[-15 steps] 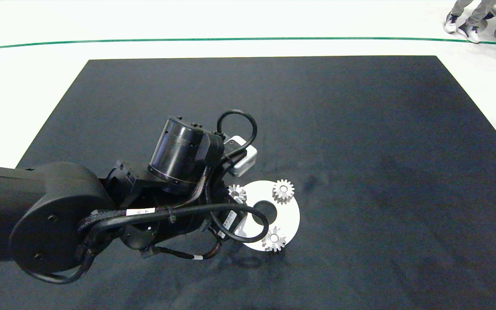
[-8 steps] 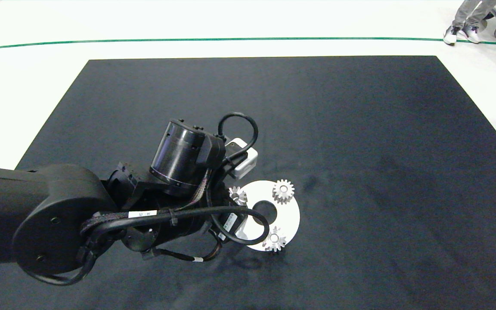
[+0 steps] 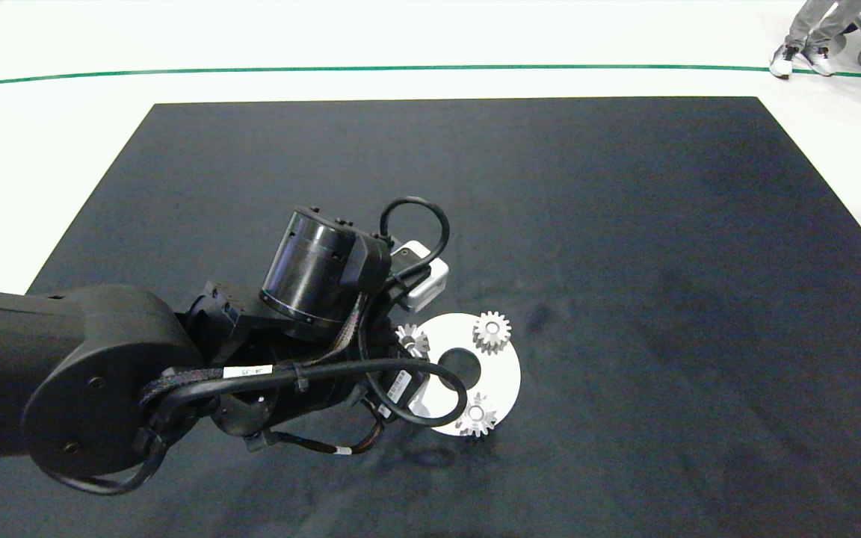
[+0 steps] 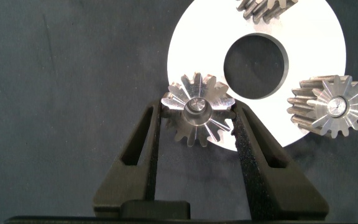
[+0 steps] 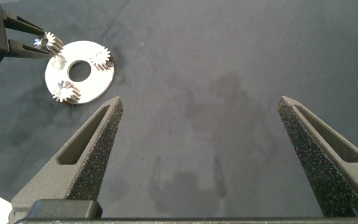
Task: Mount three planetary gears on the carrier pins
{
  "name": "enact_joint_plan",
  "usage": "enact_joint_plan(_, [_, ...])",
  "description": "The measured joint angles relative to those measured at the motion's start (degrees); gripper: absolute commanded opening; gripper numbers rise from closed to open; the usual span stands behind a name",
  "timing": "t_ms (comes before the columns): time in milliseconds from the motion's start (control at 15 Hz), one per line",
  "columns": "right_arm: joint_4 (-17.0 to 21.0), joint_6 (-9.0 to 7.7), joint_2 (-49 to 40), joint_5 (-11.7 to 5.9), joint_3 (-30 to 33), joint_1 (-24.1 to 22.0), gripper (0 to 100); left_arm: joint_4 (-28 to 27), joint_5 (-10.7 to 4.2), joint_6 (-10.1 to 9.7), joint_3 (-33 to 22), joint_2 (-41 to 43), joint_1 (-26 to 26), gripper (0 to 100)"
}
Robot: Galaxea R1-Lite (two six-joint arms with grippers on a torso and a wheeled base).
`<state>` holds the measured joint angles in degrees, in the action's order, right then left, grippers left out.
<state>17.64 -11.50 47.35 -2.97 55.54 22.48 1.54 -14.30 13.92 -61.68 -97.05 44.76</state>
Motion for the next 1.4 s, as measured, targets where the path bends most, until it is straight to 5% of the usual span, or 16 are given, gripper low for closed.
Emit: enact_joint_plan(1400, [-0.1,-0.02,0.0,0.0,0.1,0.0,100,-0.2,-0.44,4.49,0.0,0.0,-0.1,25])
